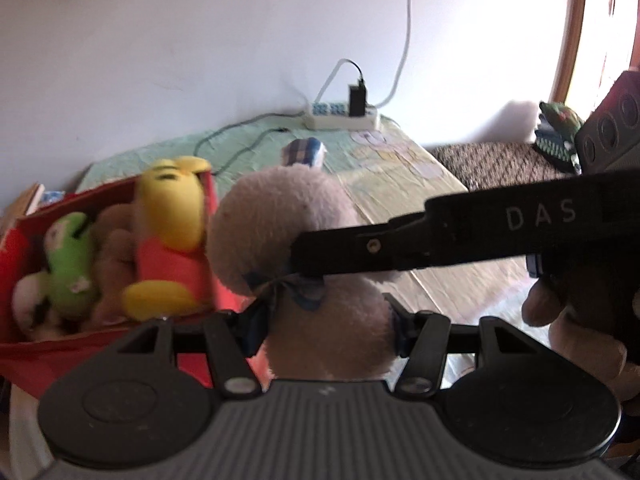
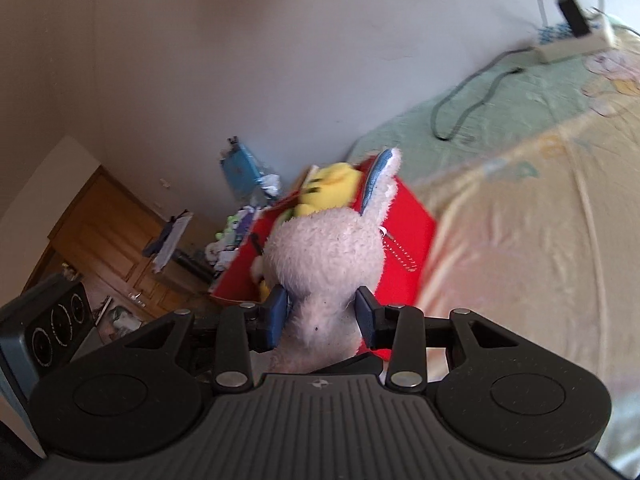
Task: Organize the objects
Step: 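Lift the white bunny plush and carry it toward the red box, then lower the white bunny plush into the box beside the green plush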
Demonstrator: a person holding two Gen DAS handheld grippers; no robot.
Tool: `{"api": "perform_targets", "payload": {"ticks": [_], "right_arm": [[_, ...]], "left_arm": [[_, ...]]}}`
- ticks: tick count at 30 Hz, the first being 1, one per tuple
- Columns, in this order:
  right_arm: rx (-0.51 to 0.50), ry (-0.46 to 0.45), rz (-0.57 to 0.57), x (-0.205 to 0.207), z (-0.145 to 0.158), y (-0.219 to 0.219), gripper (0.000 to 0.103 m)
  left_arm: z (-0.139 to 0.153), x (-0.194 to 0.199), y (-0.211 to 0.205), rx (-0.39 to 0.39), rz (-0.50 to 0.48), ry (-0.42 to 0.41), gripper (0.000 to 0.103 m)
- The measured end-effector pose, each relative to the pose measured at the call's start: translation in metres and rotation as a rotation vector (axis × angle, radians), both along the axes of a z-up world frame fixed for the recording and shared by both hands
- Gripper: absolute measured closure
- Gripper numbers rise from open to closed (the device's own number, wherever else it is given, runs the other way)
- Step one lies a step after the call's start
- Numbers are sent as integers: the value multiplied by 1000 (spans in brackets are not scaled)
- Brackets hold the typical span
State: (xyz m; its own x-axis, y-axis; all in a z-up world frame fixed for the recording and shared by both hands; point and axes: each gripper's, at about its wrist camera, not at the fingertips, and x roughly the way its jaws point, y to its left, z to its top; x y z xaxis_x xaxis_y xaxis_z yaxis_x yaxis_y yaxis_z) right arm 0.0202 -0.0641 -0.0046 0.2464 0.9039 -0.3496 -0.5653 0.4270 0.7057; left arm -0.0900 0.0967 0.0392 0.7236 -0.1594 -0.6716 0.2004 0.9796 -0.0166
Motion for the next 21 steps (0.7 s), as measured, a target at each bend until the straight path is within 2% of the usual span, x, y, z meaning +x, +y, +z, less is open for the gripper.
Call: {"api": "perform_targets", "payload": {"ticks": [3,8,13,21], "right_arm": [[7,-44,3,-5,12,15,63],[36,-89,-22,-16,25,48,63],[55,-121,-27,-27,32,96,63],[54,-224,5,-33,38,178,64]], "left_arm": [[8,-4,20,-18,4,-37,44],[20,-9,59,-3,-15,-88,44],[24,-17,114,-14,-11,-111,44],[23,-19,189,24,31,-147,43]]}}
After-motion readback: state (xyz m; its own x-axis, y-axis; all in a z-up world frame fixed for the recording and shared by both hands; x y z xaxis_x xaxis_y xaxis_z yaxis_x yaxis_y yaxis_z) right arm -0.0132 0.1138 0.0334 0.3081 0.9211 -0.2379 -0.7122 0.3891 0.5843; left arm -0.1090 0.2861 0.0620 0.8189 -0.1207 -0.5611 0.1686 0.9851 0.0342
